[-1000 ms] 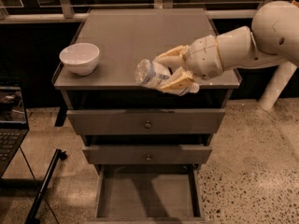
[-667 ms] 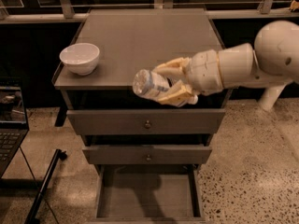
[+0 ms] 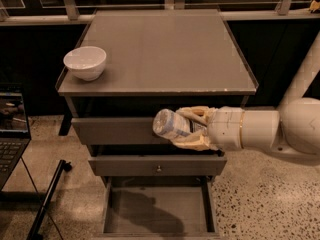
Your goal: Place blue plastic bottle into bottom drawer
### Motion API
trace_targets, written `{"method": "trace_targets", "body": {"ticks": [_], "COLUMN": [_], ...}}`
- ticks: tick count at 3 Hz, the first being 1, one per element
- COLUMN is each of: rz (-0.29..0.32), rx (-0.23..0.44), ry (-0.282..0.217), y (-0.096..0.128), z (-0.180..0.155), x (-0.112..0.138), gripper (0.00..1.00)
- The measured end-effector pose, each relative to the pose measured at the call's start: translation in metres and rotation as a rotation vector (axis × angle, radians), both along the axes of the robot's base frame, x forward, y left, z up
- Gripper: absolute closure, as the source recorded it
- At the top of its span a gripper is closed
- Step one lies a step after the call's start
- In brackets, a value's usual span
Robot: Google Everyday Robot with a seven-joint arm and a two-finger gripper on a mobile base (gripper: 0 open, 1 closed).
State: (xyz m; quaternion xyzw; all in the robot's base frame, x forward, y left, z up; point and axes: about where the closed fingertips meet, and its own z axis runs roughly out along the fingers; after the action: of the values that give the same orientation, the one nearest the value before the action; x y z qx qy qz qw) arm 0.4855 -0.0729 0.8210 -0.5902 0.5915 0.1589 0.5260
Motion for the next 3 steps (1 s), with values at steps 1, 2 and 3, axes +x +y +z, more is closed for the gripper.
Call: {"method": "trace_targets", "body": {"ticks": [1, 2, 3], "rz": [-0.077, -0.104, -0.104], "rx": [0.010, 0.052, 0.052], "ry": [0.038, 0.112, 0.112], "y": [-0.017, -0.028, -0.028], "z": [-0.045, -0.093, -0.093], "x": [0.002, 0.012, 0.012], "gripper": [1.00, 1.00, 1.00]}}
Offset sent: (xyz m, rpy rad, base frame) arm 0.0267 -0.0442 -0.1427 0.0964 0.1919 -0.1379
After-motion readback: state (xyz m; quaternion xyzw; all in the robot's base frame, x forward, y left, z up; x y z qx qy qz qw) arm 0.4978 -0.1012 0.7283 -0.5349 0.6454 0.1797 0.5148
